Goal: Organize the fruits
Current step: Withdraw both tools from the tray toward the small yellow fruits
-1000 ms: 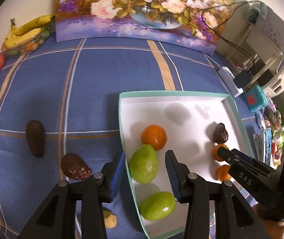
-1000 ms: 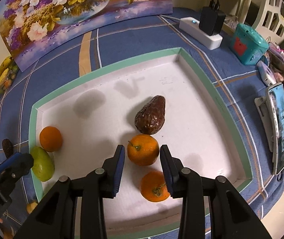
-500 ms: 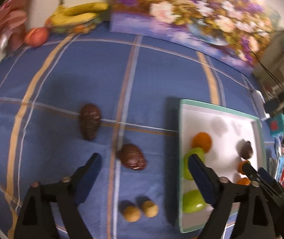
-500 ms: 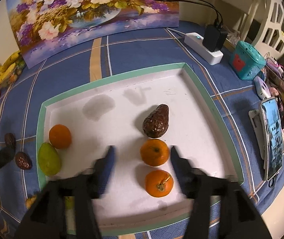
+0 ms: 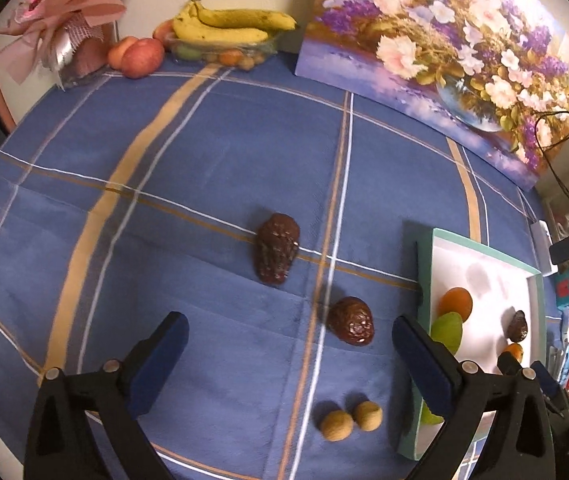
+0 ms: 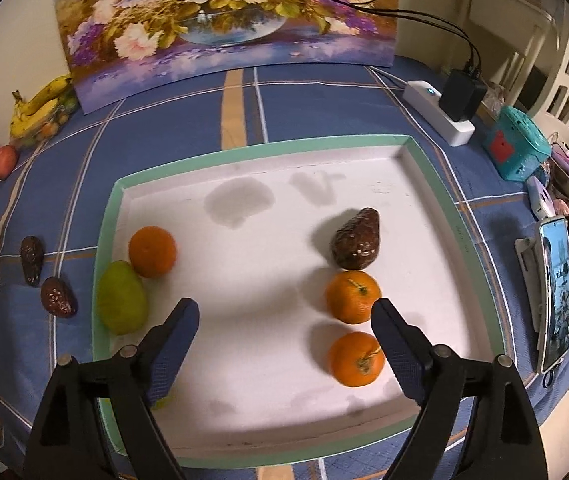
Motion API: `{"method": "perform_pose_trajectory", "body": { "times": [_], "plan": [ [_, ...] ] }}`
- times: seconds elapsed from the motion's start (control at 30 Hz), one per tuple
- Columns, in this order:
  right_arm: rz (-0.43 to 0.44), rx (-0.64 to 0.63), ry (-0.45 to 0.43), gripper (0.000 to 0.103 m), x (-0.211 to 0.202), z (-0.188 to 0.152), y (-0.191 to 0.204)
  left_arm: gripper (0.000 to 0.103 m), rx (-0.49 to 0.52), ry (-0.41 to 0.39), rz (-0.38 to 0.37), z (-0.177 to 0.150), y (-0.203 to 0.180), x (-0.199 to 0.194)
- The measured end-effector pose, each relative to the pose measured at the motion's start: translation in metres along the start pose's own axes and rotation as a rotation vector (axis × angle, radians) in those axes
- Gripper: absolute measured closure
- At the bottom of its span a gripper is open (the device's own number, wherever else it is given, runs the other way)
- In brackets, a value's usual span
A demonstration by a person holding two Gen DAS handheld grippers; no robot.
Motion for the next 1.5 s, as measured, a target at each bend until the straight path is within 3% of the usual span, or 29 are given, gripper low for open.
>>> {"method": "perform_pose_trajectory", "body": {
  "times": [0.27,0.5,0.83,1.23,1.5],
  "plan": [
    [0.066,0.003,-0.074,0.015,-0.016,-0.001,0.019,0.000,0.020,-0.075,0.038,0.005,0.020,-0.022],
    [0.062,-0.075,-0.143,0.014,-0.029,-0.004,0.048,0.000,0.019,-0.115,0.035,0.008,0.038,-0.035],
    [0.232,-0.158,-0.100,0.014,-0.034,-0.009,0.104,0.000,-0.045,-0.158,0.047,0.015,0.070,-0.051],
    [0.293,-0.266,-0.077,0.015,-0.044,-0.029,0.141,0.000,-0.024,-0.165,0.027,0.002,0.073,-0.057],
    [0.284,-0.283,-0.041,0.015,-0.042,-0.041,0.141,0.000,-0.037,-0.069,0.054,-0.010,0.073,-0.037]
  ]
}}
Point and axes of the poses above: each gripper's, at about its wrist camera, not at the fingertips, and x roughly the way its jaws point, y to its left, z to its top, the point moved 5 cm from there along x, roughly the way its jaws point, and after that the axes turned 9 degrees about y, right-handed, at the moved point
